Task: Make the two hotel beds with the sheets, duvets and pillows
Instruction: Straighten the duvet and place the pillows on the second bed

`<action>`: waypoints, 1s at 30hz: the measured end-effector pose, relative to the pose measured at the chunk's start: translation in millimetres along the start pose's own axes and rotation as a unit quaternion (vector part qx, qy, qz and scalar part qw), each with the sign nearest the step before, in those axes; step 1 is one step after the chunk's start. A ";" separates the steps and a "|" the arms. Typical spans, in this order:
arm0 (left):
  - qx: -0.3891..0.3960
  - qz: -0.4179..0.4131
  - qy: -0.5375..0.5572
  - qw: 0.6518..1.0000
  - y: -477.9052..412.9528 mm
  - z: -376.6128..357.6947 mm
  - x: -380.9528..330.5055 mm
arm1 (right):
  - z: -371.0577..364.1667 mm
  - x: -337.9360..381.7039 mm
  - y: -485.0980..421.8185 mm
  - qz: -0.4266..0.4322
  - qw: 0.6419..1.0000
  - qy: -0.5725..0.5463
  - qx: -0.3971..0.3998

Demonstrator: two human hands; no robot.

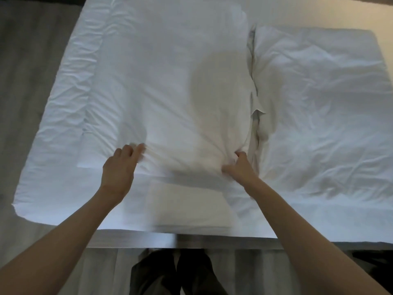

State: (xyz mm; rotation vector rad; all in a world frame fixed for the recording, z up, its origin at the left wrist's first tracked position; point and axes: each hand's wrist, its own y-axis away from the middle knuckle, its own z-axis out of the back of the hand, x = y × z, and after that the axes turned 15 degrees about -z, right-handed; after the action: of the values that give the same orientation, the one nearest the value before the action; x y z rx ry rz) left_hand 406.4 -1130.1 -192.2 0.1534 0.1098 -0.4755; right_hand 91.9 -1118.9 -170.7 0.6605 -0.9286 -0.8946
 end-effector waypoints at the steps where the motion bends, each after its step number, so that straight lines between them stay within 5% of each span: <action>1: 0.008 -0.003 0.010 1.000 0.0 1.4 2.9 | 2.8 8.5 0.7 -0.011 0.998 -0.061 0.019; 4: -0.001 -0.011 0.025 1.000 4.4 9.0 5.4 | 9.8 20.4 5.7 0.040 0.988 -0.145 -0.034; 8: -0.015 -0.015 0.024 0.999 24.0 18.1 3.7 | 9.3 -1.6 13.1 0.086 0.990 -0.073 -0.087; 14: 0.101 0.033 -0.031 0.994 7.6 28.6 -9.2 | 5.3 -16.0 4.2 0.013 0.993 0.001 -0.115; 17: 0.170 0.021 -0.136 0.976 -2.6 44.5 -23.3 | 16.2 -19.4 11.7 0.043 0.992 0.011 -0.115; 20: 0.135 0.000 -0.161 0.978 -3.4 59.7 -45.5 | 33.2 -26.7 28.2 0.092 0.982 0.026 -0.165; 30: 0.020 -0.106 0.011 0.994 -36.3 116.8 -142.5 | 112.8 -61.6 99.8 0.133 0.955 0.031 -0.265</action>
State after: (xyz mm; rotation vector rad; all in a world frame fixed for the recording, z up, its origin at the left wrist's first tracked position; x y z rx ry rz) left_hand 271.7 -1118.4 -61.7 0.1873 0.1387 -0.6881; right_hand 9.1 -1029.0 -63.3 0.0970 -0.6594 -0.8272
